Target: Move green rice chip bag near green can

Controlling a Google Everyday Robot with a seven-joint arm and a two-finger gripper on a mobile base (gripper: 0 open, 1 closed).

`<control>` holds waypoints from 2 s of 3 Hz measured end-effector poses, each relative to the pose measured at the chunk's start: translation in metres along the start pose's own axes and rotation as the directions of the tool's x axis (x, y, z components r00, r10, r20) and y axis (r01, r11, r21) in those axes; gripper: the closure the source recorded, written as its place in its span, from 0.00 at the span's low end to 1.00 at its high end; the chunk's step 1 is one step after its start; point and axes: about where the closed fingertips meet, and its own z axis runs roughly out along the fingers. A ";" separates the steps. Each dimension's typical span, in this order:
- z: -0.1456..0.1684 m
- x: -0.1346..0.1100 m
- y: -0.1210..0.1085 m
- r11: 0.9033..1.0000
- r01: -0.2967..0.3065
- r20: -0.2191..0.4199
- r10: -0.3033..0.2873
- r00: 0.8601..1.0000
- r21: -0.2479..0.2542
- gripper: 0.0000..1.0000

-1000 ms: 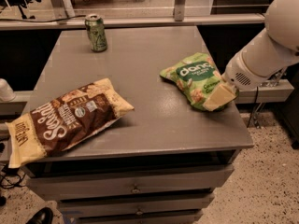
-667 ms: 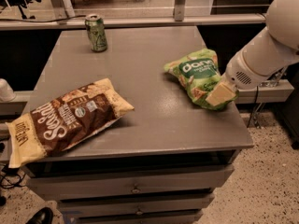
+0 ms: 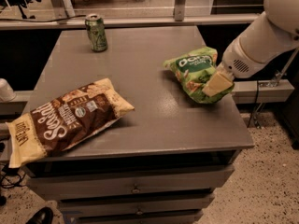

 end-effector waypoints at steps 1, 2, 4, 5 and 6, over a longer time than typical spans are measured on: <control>-0.010 -0.037 -0.014 0.998 0.049 0.032 -0.050 0.998 0.030 1.00; -0.028 -0.082 -0.031 0.990 0.079 0.079 -0.088 0.993 0.115 1.00; -0.021 -0.092 -0.034 0.990 0.078 0.098 -0.089 0.991 0.115 1.00; 0.001 -0.124 -0.047 0.994 0.046 0.152 -0.061 0.986 0.103 1.00; 0.022 -0.161 -0.059 0.997 0.019 0.202 -0.035 0.979 0.079 1.00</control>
Offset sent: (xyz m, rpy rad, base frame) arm 0.0850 0.0576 0.1061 -0.0210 -0.2745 0.0316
